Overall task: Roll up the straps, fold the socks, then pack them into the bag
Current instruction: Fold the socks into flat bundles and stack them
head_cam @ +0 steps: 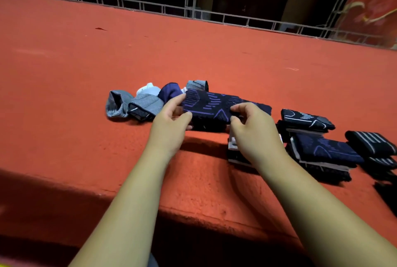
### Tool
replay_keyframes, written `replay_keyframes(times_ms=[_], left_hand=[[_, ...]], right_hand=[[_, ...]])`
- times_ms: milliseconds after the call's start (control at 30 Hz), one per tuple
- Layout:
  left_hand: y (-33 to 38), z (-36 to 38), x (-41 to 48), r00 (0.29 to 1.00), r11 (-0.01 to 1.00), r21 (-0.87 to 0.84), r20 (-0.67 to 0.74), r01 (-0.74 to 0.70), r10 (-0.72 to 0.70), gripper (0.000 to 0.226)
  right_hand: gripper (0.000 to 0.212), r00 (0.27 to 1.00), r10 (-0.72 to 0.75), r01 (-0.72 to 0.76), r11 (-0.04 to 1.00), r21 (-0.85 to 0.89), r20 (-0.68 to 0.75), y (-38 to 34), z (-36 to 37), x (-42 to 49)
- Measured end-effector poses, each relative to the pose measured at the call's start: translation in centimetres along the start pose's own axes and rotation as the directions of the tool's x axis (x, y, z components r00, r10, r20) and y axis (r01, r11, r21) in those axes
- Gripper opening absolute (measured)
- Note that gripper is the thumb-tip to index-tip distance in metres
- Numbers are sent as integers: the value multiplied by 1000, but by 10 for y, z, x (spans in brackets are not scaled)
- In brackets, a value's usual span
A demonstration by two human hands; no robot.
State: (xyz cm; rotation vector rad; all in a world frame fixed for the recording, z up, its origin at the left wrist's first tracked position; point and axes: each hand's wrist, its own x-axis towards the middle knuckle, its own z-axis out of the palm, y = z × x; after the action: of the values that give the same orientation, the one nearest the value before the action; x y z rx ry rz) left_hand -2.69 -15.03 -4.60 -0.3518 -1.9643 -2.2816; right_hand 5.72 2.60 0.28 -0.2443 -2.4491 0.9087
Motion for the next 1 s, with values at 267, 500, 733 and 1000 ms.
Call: replay_keyframes(times_ms=[267,500,733,1000], left_hand=[[-6,-2,34,979,999,-12,-199,36,-37,27],[-19,9,43,987,980,190,-155,66,-37,46],[-33,10,42,989,866,479,-92,144,-114,43],[-37,10,42,984,874,452,-94,178,-152,43]], right_hand=[[34,998,27,-23,997,-73,58,-1,30,58],[39,991,53,-24,972,-234,119,3,47,87],[36,961,45,145,756,-639,271,18,59,91],[31,910,-14,300,711,-636,413,18,57,99]])
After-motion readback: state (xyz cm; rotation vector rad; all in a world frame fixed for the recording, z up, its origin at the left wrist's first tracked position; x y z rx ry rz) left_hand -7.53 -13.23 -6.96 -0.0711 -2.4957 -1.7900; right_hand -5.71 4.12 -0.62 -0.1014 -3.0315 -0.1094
